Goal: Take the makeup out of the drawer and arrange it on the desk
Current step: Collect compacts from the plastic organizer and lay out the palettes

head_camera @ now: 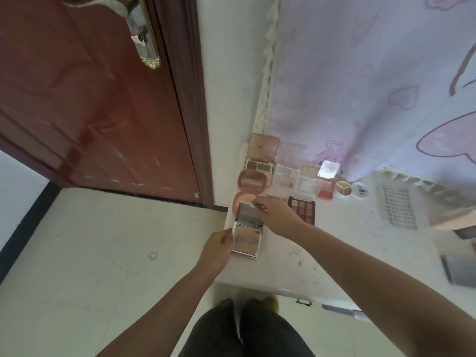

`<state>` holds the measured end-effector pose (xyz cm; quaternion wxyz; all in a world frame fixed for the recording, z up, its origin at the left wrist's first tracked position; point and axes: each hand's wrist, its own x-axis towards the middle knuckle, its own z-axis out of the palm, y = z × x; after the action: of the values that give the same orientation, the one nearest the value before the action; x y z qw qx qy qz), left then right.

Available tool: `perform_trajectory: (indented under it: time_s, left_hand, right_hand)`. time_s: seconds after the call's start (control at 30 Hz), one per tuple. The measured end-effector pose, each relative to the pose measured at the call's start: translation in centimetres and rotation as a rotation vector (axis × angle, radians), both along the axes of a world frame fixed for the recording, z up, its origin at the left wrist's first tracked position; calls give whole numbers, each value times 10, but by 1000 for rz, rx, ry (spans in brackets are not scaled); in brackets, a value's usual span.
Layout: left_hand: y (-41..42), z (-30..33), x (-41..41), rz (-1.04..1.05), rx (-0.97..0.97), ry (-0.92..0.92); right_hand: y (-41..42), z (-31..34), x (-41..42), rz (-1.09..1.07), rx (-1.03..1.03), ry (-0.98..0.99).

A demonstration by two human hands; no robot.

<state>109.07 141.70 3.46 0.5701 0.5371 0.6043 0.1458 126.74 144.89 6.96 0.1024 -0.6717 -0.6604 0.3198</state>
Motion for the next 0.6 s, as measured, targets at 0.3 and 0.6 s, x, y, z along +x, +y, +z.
perform_trajectory:
  time_s: [0.3, 0.6]
  left_hand:
    - [7, -5, -2, -83, 114, 107]
    - [-12, 50, 52, -63, 727, 87]
  right_hand:
    - [0, -12, -5, -48, -45, 48]
    - [-46, 17, 91, -346, 15, 157]
